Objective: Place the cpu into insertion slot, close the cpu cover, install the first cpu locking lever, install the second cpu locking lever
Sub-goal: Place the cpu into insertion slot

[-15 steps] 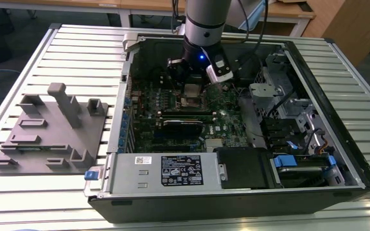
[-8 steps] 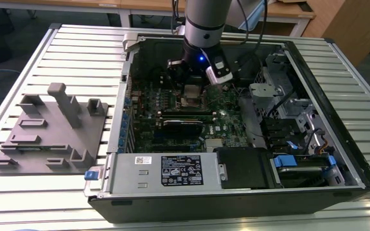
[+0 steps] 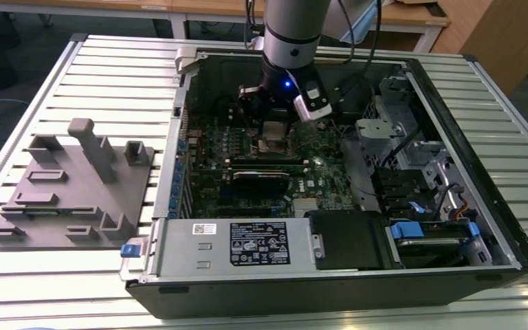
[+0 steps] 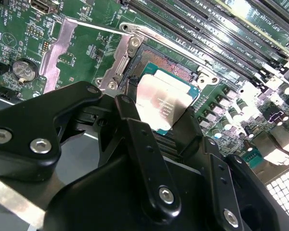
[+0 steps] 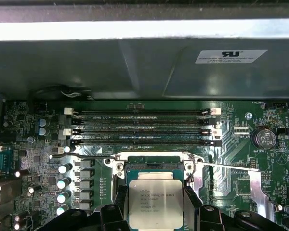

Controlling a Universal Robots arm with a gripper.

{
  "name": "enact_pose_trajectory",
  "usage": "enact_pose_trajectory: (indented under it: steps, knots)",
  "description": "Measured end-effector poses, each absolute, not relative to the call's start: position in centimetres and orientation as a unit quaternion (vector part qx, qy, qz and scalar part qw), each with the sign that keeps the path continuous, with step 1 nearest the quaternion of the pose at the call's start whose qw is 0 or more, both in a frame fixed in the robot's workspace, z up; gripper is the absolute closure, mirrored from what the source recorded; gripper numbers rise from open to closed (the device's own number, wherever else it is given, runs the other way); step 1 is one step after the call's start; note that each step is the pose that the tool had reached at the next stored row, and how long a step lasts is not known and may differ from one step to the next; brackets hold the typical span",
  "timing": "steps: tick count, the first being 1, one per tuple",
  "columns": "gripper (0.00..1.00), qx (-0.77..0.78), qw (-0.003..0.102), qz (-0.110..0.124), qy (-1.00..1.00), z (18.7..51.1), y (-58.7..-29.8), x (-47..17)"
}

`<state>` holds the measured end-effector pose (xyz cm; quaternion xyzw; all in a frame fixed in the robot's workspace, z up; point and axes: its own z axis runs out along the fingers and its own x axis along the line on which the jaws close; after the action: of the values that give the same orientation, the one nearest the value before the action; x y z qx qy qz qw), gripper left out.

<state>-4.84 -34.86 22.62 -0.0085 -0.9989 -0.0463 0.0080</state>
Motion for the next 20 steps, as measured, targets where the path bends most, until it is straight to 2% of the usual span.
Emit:
enact_pose_trajectory:
  steps: [20]
  knots:
    - [0.46, -0.05, 0.006, -0.047, -0.998, 22.54, -34.86, -4.86]
